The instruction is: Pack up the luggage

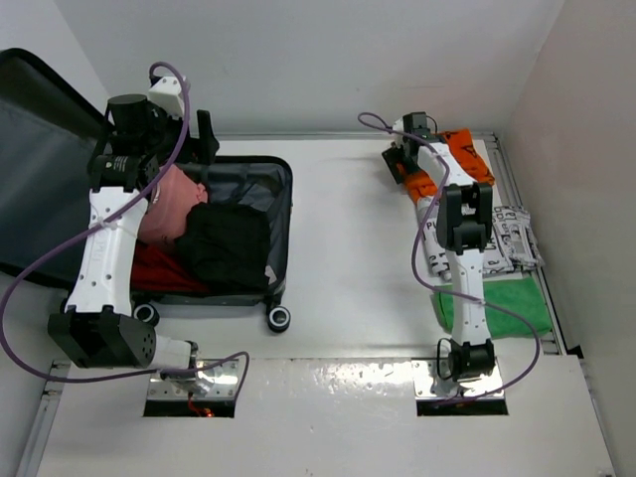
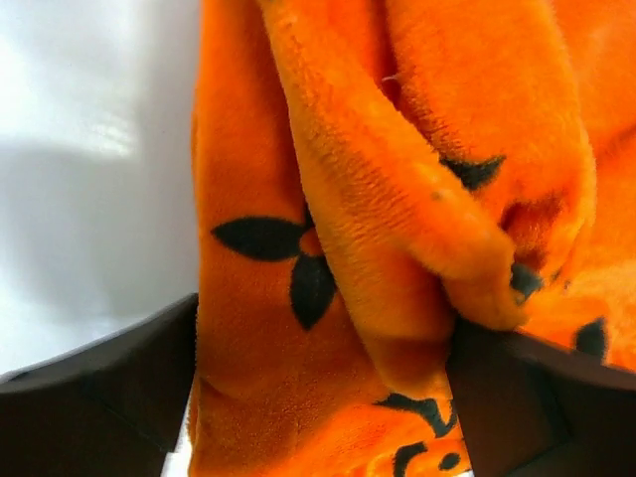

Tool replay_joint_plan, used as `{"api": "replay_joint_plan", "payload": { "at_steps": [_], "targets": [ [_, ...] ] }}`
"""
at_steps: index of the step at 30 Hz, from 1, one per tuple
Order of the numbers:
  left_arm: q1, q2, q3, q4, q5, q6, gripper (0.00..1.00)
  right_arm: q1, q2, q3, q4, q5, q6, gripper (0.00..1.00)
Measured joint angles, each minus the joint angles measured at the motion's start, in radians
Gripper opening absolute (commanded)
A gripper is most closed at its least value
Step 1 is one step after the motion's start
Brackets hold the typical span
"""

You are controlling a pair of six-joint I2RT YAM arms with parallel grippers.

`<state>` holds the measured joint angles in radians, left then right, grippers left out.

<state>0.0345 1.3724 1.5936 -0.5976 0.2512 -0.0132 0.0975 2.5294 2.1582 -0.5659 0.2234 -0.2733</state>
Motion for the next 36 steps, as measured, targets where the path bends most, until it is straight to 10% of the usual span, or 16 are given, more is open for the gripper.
{"api": "replay_joint_plan", "payload": {
  "at_steps": [8, 22, 36],
  "targets": [
    [0.013, 0.014, 0.0, -0.008, 0.007, -0.011, 0.94, -0.015, 0.032, 0.054, -0.11, -0.02, -0.002, 0.02],
    [0.088, -0.006, -0.046, -0.016, 0.046, -0.041, 0.94, -0.018, -0.159, -0.069, 0.18, -0.561, 0.58, 0.0],
    [0.201, -0.121, -0.094, -0.028, 0.105, -0.051, 0.94, 0.412, -0.195, -0.045, 0.549, -0.872, 0.7, 0.0]
  ]
}}
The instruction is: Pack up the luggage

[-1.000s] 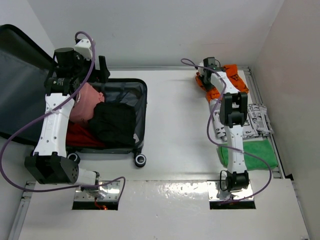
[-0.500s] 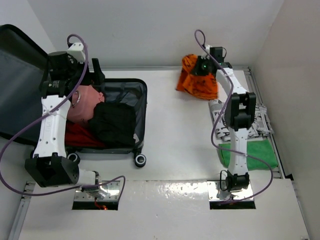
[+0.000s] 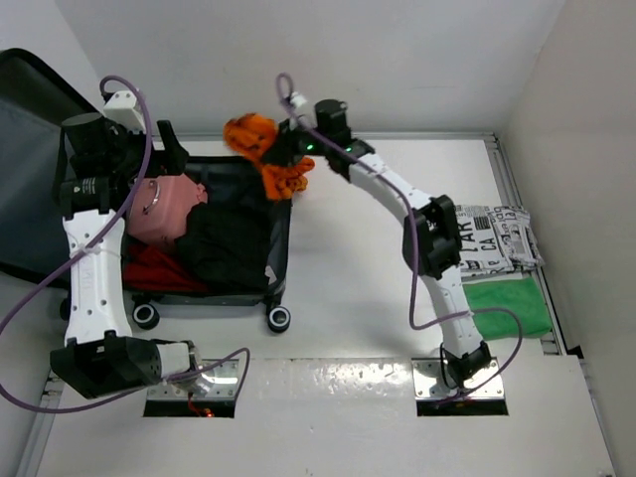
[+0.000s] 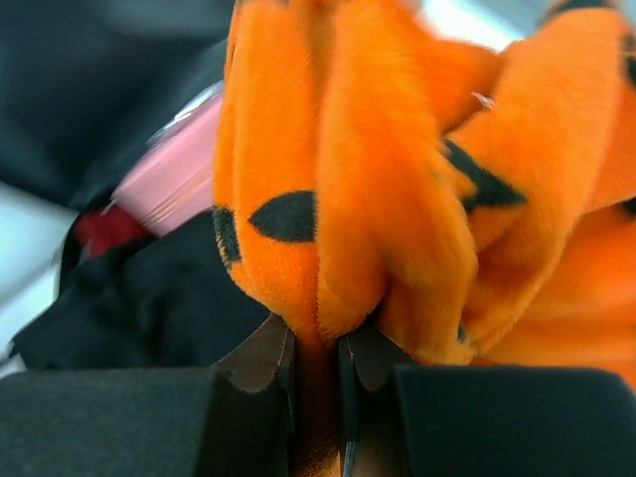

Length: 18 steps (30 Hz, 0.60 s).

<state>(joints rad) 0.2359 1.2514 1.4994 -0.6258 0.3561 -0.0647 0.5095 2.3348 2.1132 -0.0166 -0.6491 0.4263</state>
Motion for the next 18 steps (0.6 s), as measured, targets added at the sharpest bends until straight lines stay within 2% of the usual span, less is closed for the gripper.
{"api": "replay_joint_plan", "payload": {
  "at_steps": [4, 9, 13, 17, 18],
  "targets": [
    [0.031, -0.025, -0.013, -0.005, 0.01, 0.0, 0.94, 0.139, -0.024, -0.056, -0.003, -0.062, -0.117, 0.0],
    [0.074, -0.051, -0.037, -0.018, 0.026, 0.001, 0.94, 0.279, -0.064, -0.134, -0.1, -0.096, -0.278, 0.0],
    [0.101, -0.061, -0.05, -0.026, 0.043, 0.006, 0.94, 0.348, -0.059, -0.147, -0.188, -0.098, -0.332, 0.0],
    [0.122, -0.064, -0.051, -0.046, 0.069, 0.036, 0.94, 0.364, -0.058, -0.192, -0.25, -0.109, -0.406, 0.0],
    [0.127, -0.065, -0.051, -0.052, 0.079, 0.046, 0.94, 0.364, -0.058, -0.21, -0.266, -0.109, -0.436, 0.09]
  ]
}}
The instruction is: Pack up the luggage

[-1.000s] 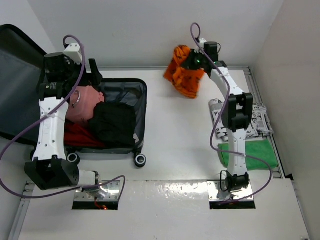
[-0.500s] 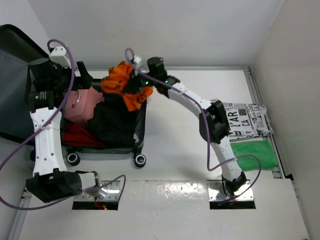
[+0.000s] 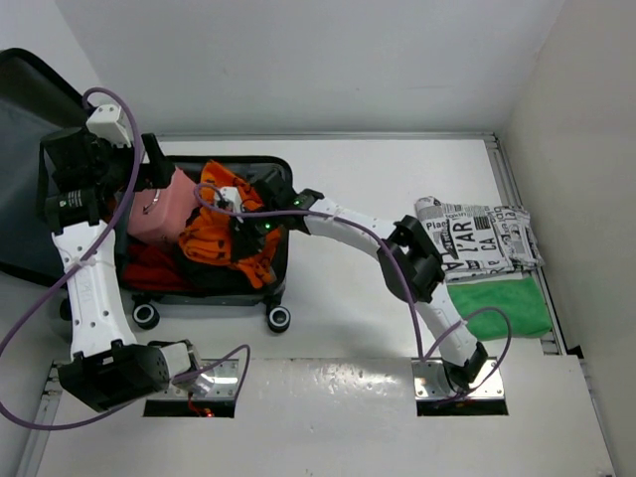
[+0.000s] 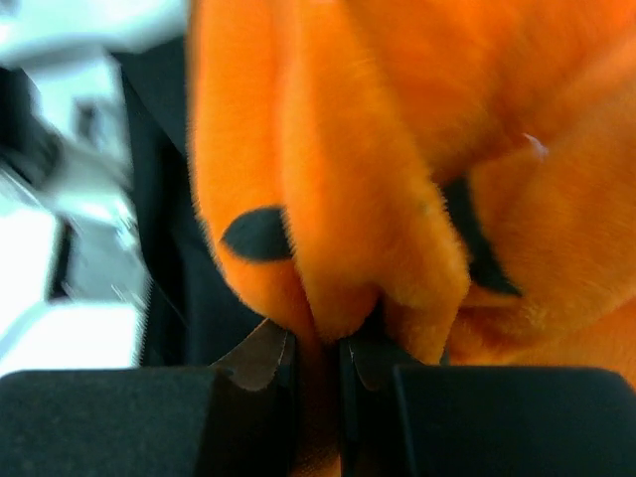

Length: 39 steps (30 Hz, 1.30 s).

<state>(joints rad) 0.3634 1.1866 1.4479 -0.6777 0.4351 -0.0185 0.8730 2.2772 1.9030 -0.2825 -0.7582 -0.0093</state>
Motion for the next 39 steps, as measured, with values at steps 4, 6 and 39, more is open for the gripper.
{"api": "replay_joint_plan", "payload": {
  "at_steps": [4, 6, 39],
  "targets": [
    [0.01, 0.001, 0.0, -0.045, 0.097, 0.066, 0.94, 0.0, 0.0, -0.056, -0.115, 0.046, -0.143, 0.63],
    [0.011, 0.005, 0.0, -0.075, 0.161, 0.105, 0.94, 0.0, -0.001, -0.072, -0.159, 0.085, -0.204, 0.88],
    [-0.483, 0.148, -0.46, 0.098, -0.188, 0.204, 1.0, -0.67, -0.697, -0.715, -0.331, 0.713, -0.049, 0.99]
  ]
}}
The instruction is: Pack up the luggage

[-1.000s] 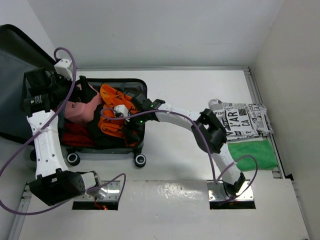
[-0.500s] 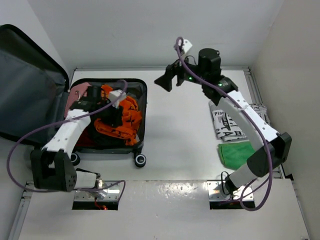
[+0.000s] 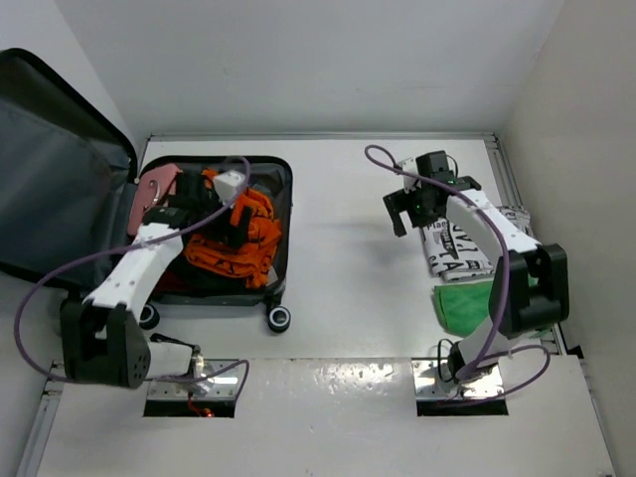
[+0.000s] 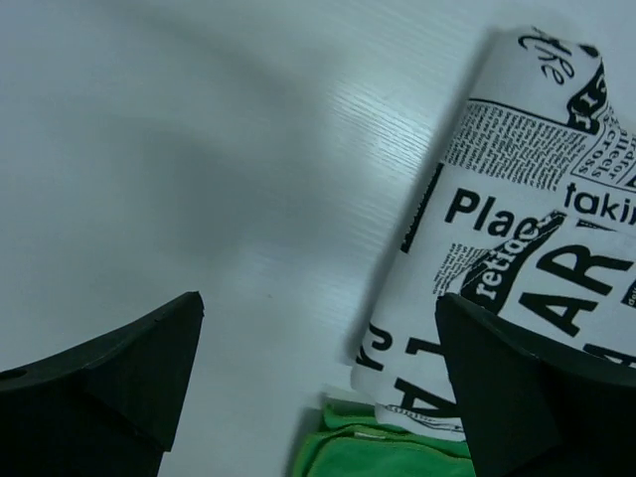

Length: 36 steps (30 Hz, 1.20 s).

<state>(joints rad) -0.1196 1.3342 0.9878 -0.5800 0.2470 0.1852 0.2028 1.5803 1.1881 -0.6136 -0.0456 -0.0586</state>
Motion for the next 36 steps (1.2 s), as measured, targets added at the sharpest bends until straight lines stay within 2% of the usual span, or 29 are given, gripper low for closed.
{"api": "replay_joint_plan", "payload": {
  "at_steps": [3, 6, 10, 14, 15, 16, 17, 18, 19, 22, 23, 24, 26, 30, 36],
  "targets": [
    [0.015, -0.129, 0.052, 0.053, 0.018, -0.022, 1.0, 0.001, 0.066, -0.019, 0.006, 0.102, -0.013, 0.99],
    [0.014, -0.202, 0.169, 0.119, 0.016, -0.056, 1.0, 0.002, 0.138, -0.023, 0.023, 0.192, -0.012, 0.99],
    [0.013, -0.227, 0.263, 0.173, -0.009, -0.099, 1.0, 0.001, 0.225, -0.026, 0.061, 0.299, -0.01, 0.99],
    [0.018, -0.227, 0.274, 0.163, -0.055, -0.124, 1.0, -0.013, 0.302, -0.027, 0.097, 0.379, -0.01, 0.99],
    [0.019, -0.227, 0.274, 0.159, -0.06, -0.127, 1.0, -0.019, 0.315, -0.027, 0.102, 0.389, -0.009, 0.97],
    [0.022, -0.227, 0.274, 0.152, -0.069, -0.129, 1.0, -0.029, 0.32, -0.023, 0.098, 0.393, -0.01, 0.92],
    [0.025, -0.227, 0.274, 0.147, -0.077, -0.132, 1.0, -0.04, 0.32, -0.023, 0.105, 0.396, -0.008, 0.77],
    [0.029, -0.227, 0.274, 0.146, -0.083, -0.135, 1.0, -0.055, 0.326, -0.02, 0.105, 0.392, -0.006, 0.72],
    [0.034, -0.227, 0.274, 0.145, -0.09, -0.139, 1.0, -0.067, 0.33, -0.019, 0.104, 0.386, -0.002, 0.6],
    [0.051, -0.227, 0.274, 0.14, -0.103, -0.145, 1.0, -0.117, 0.345, -0.015, 0.095, 0.354, 0.0, 0.36],
    [0.055, -0.227, 0.274, 0.14, -0.107, -0.146, 1.0, -0.133, 0.346, -0.014, 0.092, 0.338, 0.001, 0.14],
    [0.064, -0.227, 0.274, 0.139, -0.11, -0.146, 1.0, -0.148, 0.348, -0.012, 0.091, 0.337, 0.001, 0.06],
    [0.076, -0.227, 0.274, 0.137, -0.116, -0.15, 1.0, -0.168, 0.348, 0.005, 0.078, 0.307, 0.0, 0.0],
    [0.109, -0.222, 0.274, 0.123, -0.115, -0.168, 1.0, -0.186, 0.382, 0.088, 0.011, 0.248, 0.042, 0.0],
    [0.163, -0.219, 0.274, 0.095, -0.106, -0.187, 1.0, -0.176, 0.425, 0.366, 0.01, 0.082, 0.17, 0.0]
  ]
}}
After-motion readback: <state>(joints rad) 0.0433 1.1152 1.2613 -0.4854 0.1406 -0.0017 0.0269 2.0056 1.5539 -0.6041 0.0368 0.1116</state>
